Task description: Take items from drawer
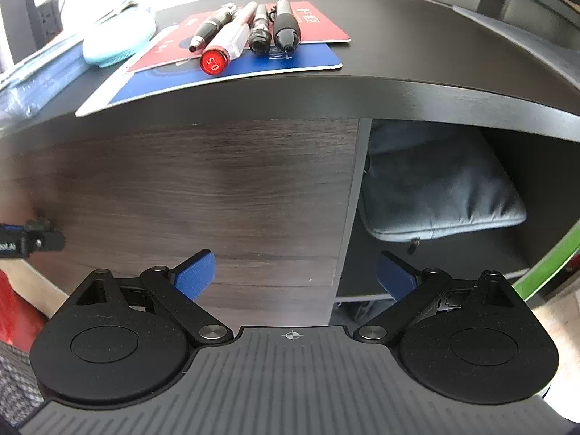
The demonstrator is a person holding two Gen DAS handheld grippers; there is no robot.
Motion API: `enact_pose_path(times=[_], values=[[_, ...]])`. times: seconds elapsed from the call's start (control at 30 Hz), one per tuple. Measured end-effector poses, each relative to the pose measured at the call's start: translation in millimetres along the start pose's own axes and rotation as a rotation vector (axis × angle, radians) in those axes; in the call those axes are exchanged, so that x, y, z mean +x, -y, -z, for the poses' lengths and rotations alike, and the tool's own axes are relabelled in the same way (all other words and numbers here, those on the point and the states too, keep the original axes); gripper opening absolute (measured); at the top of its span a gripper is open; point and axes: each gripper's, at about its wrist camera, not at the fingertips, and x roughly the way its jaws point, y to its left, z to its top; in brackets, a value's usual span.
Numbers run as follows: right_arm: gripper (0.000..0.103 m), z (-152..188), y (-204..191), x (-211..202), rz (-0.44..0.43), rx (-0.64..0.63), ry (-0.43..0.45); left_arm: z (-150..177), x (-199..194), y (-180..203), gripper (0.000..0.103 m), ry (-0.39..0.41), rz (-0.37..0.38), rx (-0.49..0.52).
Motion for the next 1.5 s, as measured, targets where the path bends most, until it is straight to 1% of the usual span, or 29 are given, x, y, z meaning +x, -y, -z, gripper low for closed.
enact_pose_path(times=[0.3,0.43,0.57,0.63,0.77,0.8,0.9,1.13,1.37,1.5], values=[[0.098,-7.6,3.1,10.2,-0.015,-0.077,0.051,-0.1,-1.0,1.0,0.042,-0.004,-0.003,0.016],[0.097,-13.6,5.1,10.4,-0.044,-0.091,0.072,0.3,-2.3,2.7,0.042,-0.003,-0.009,0.035],[0.087,-18.0,2.4,10.8,-0.095,-0.134,0.065,1.0,-2.4,1.9,0.041,0.000,-0.006,0.054],[0.086,-19.4,0.4,11.2,-0.084,-0.143,0.057,1.7,-2.7,1.0,0.041,0.003,-0.002,0.063],[0.075,-20.4,-1.4,10.3,-0.050,-0.182,0.037,4.5,-3.2,1.5,0.041,0.014,-0.008,0.081],[0.074,-21.7,-1.5,9.7,-0.047,-0.188,0.029,5.6,-3.5,2.2,0.041,0.018,-0.012,0.087],[0.073,-22.8,-2.1,8.5,-0.048,-0.185,0.013,9.1,-4.7,2.6,0.041,0.030,-0.017,0.098],[0.074,-19.7,-6.1,3.7,-0.028,-0.209,-0.004,17.7,-11.7,0.4,0.041,0.027,-0.011,0.105],[0.074,-8.1,-11.5,-10.0,-0.007,-0.227,-0.021,38.6,-26.5,0.7,0.041,0.019,-0.012,0.128],[0.074,5.5,-15.1,-23.5,-0.003,-0.230,-0.027,54.2,-36.6,1.3,0.041,0.011,-0.013,0.149]])
